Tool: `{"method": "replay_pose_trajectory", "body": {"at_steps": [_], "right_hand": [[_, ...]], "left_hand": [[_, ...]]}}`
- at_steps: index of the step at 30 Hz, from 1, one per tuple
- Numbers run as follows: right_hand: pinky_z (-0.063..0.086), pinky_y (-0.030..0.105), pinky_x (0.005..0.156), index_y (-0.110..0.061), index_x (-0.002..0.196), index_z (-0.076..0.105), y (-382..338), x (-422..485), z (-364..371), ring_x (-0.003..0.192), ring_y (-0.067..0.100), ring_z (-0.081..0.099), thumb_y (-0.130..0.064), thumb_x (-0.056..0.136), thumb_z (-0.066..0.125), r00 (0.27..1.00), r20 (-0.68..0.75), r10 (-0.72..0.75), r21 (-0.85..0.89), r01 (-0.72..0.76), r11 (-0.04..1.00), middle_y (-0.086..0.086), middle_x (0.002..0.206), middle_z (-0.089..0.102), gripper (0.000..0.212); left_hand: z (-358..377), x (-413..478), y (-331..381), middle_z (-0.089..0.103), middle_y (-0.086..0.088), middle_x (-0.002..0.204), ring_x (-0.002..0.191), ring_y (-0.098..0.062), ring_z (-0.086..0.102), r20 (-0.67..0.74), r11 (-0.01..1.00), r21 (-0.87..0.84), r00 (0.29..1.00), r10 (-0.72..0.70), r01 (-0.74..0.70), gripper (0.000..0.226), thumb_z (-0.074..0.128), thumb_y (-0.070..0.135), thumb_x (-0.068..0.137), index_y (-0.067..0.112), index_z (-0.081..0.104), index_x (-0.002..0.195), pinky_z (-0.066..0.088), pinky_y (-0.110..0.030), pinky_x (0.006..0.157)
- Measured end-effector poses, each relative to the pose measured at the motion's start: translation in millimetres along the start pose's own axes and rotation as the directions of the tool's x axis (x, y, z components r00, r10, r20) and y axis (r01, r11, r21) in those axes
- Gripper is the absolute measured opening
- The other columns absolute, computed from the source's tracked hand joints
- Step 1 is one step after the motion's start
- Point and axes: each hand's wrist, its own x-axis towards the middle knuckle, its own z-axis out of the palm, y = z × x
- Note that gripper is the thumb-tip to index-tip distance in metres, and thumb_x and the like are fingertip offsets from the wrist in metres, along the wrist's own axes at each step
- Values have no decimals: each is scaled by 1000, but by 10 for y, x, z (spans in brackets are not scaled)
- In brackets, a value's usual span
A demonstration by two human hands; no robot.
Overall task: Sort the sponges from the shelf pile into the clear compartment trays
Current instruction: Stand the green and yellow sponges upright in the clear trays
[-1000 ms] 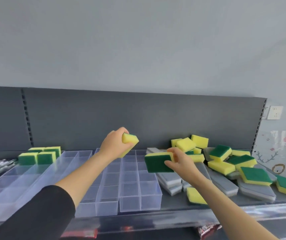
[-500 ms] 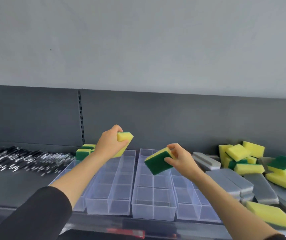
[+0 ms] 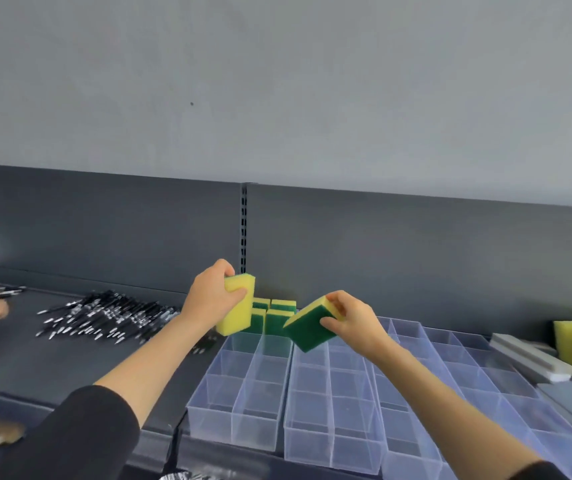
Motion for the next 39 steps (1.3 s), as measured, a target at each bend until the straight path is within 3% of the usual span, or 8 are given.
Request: {"method": "replay_pose_trajectory", "body": {"at_steps": [6,9,14,23,39], "right_hand": [[46,27,89,-15,126,47,-143,226,351,102,18,52,-13,89,57,999,39,-24,-59,27,998,6,122,56,38],[42,24,86,-15,129,46,-169,334,433,101,17,50,-13,91,54,997,61,-49,-104,55,993,8,124,53,39],[49,32,87,-16,124,43,-166,479,595,98,21,54,-14,91,55,991,124,-57,-160,76,984,8,121,57,36],[46,33,96,-18,130,44,-110,577,908,113,27,52,-15,92,52,960,274,-56,-336,150,930,8,133,48,39],[43,28,100,-22,134,41,107,578,1064,118,24,50,-17,94,50,952,303,-48,-296,142,945,6,136,46,41]], "left_hand": [[-14,121,-293,53,-5,99,91,-27,53,8,1000,18,1000,6,-6,26,62,17,83,14,49,105,47,-39,76],[36,143,-369,52,-5,100,91,-28,53,23,999,39,1000,19,-20,27,61,18,84,17,49,108,47,-40,76],[83,157,-451,53,-5,106,93,-27,52,23,998,59,999,25,-26,31,60,19,85,19,50,115,41,-33,73],[134,173,-522,53,-6,109,93,-27,53,29,997,78,1000,-9,7,26,59,22,86,21,53,111,47,-39,78],[302,232,-548,51,-6,110,94,-26,53,83,995,94,996,-18,11,27,59,24,87,21,52,113,47,-38,78]]}}
